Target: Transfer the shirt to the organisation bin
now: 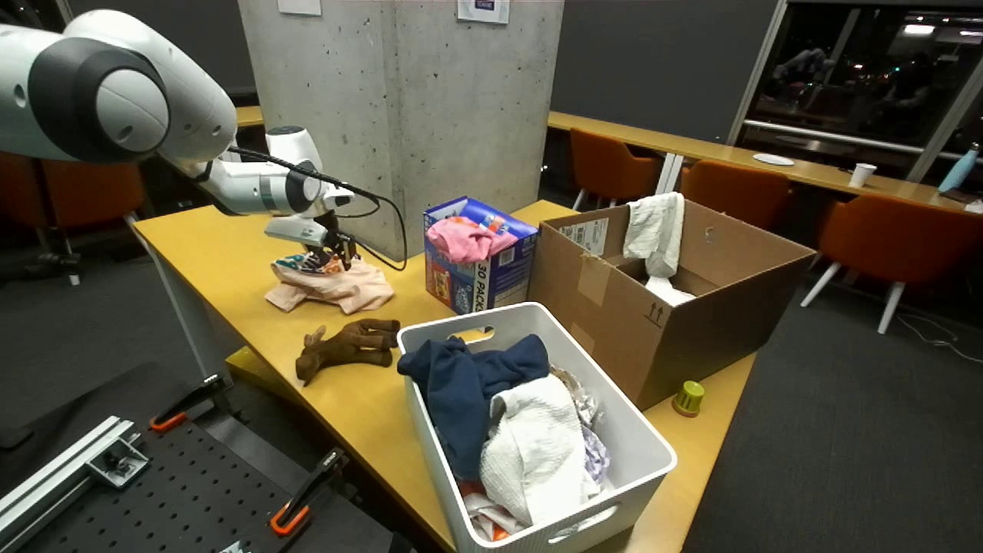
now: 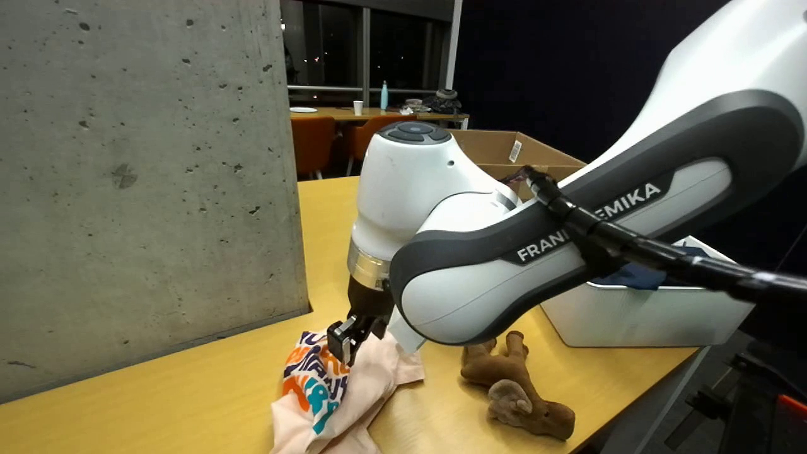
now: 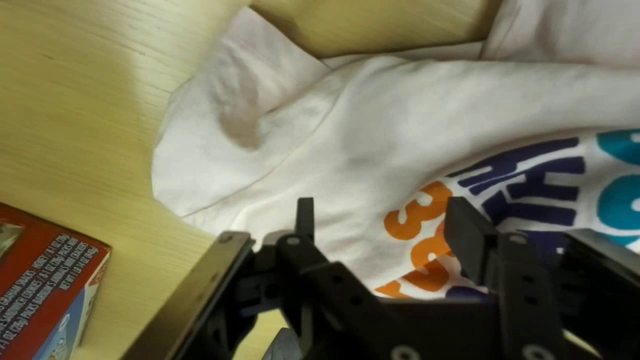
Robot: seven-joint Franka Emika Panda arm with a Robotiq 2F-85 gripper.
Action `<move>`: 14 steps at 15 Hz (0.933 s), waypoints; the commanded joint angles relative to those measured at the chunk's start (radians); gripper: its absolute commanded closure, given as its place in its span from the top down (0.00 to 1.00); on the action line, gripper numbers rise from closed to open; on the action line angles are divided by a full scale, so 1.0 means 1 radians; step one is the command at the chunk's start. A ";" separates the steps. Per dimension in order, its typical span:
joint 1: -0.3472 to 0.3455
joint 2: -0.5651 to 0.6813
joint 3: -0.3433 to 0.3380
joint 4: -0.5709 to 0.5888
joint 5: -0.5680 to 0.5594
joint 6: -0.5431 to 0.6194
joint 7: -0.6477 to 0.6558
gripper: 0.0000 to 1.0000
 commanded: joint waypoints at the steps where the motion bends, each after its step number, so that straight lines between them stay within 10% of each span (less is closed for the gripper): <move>1: 0.024 -0.051 0.008 -0.042 0.027 -0.044 -0.001 0.99; 9: 0.049 0.011 0.026 0.026 0.058 -0.104 -0.010 1.00; 14: 0.044 0.060 0.026 0.072 0.067 -0.127 -0.015 0.79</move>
